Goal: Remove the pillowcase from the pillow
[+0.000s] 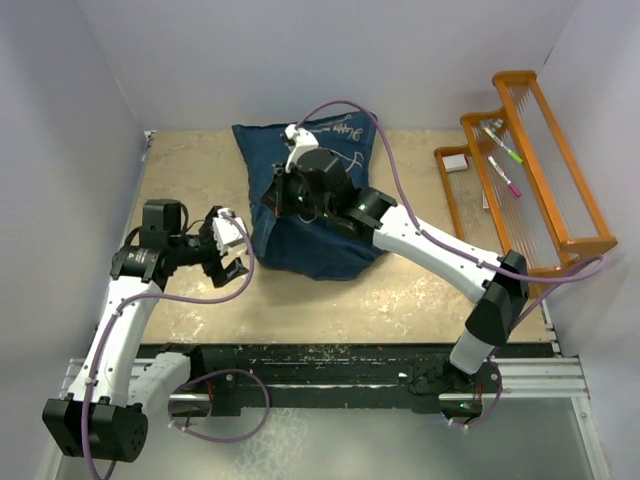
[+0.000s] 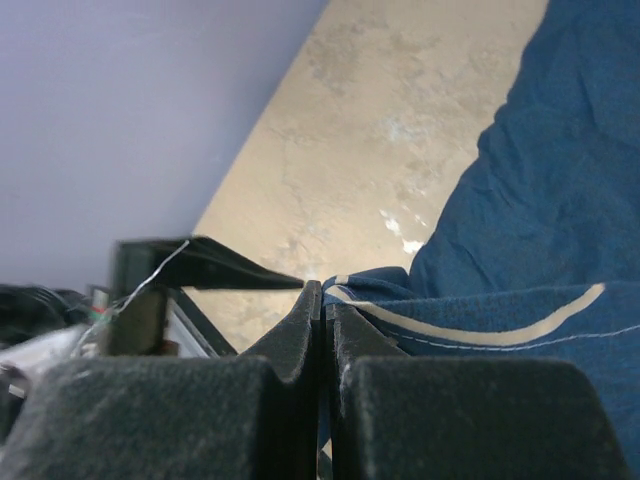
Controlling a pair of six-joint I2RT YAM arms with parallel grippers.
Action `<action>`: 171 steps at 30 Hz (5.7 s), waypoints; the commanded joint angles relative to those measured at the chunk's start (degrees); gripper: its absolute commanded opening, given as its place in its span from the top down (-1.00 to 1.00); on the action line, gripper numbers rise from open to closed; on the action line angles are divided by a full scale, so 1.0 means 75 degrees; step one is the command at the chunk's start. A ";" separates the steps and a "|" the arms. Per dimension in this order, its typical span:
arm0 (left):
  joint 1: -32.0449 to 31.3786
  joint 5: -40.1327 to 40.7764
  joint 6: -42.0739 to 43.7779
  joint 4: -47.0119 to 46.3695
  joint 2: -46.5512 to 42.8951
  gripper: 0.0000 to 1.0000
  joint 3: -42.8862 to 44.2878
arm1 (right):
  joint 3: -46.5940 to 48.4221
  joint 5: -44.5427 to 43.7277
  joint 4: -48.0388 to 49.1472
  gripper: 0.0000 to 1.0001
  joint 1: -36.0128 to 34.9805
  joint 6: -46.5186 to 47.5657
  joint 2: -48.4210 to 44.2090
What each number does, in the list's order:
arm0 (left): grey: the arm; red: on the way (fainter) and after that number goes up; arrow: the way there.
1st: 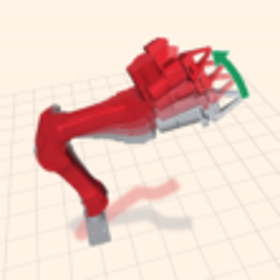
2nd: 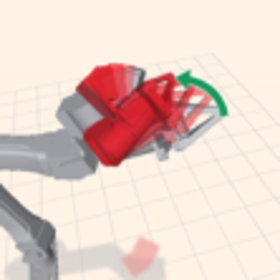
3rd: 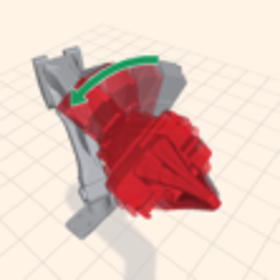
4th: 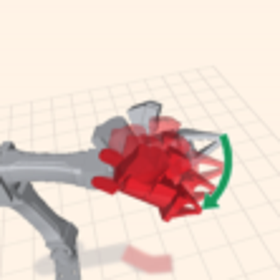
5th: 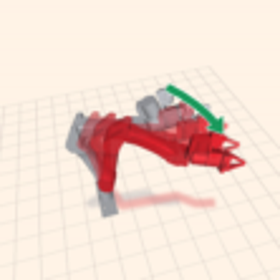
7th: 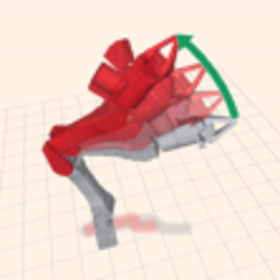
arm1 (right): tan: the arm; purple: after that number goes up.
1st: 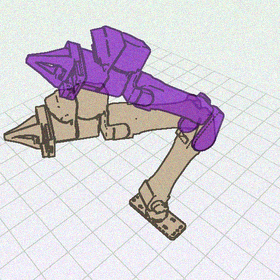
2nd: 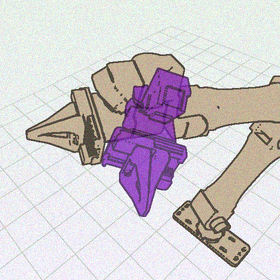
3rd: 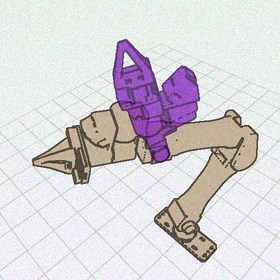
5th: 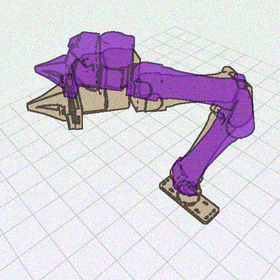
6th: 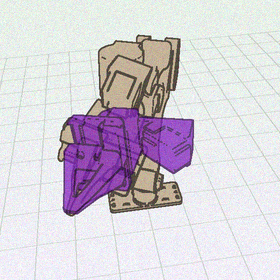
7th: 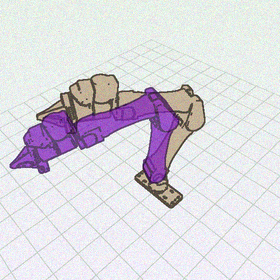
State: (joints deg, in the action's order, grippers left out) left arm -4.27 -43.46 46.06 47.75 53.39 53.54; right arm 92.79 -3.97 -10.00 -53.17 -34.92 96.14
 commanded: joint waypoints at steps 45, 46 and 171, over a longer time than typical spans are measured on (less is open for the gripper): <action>-0.2988 0.3511 0.6204 -1.2329 0.1871 0.17 -0.3187 | 0.4735 0.1805 -0.0882 1.00 0.0086 0.0630 0.0532; -0.3001 0.3385 0.5963 -1.2319 0.1640 0.30 -0.3129 | 0.4762 0.1771 -0.0946 1.00 0.0108 0.0637 0.0549; -0.3098 0.1831 -0.2421 0.4066 0.4182 1.00 0.9983 | -0.1783 0.5142 0.5462 -0.72 0.2135 0.3563 -0.2123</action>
State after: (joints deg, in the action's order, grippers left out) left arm -27.00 -18.52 26.37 78.54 85.10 127.59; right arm 77.23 27.20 13.23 -34.37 -4.43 79.70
